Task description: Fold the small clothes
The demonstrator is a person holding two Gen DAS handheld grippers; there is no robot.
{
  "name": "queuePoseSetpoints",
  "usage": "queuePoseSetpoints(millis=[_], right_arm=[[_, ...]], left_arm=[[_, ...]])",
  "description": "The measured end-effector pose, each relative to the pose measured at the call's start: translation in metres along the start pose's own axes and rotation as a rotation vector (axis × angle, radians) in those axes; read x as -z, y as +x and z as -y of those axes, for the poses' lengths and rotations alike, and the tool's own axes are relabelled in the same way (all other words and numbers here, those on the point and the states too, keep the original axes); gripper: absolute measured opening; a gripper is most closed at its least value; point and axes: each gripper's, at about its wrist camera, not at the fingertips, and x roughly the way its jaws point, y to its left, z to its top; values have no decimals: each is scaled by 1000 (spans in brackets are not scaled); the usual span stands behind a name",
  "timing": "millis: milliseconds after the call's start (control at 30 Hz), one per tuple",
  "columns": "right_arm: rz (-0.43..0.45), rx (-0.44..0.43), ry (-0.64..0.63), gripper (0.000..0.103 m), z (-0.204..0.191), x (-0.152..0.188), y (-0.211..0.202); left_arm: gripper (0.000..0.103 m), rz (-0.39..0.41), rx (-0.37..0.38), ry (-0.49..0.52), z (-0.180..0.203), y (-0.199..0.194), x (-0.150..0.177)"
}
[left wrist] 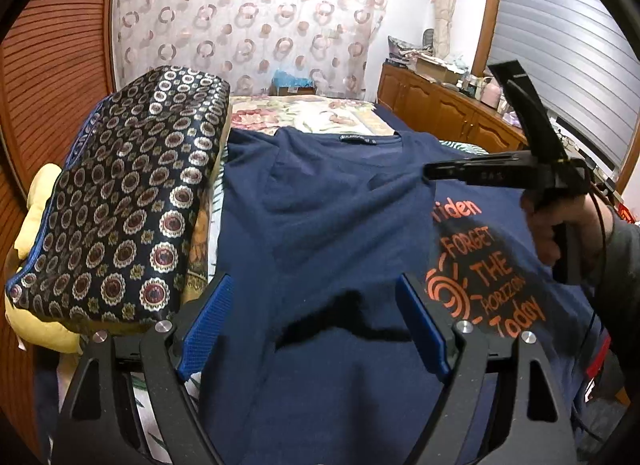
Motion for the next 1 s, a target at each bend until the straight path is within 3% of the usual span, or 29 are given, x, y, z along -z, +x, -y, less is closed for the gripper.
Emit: queuePoseSetpoints(millis=[367,600,800,1000], right_arm=[[-10,34,-44,38,11,2,-10],[-73,81,-56,41,30,20,-2],[-18,96,-27,63,32,25,0],[10,92,-17,79,30,32,4]], left_arm=[[83,-22,3,30,14,8,-4],[83,-82,-18,60,24,27,-4],[83,-123,-26,63,28,39,-2],[83,-149,-36,76,30,50,1]])
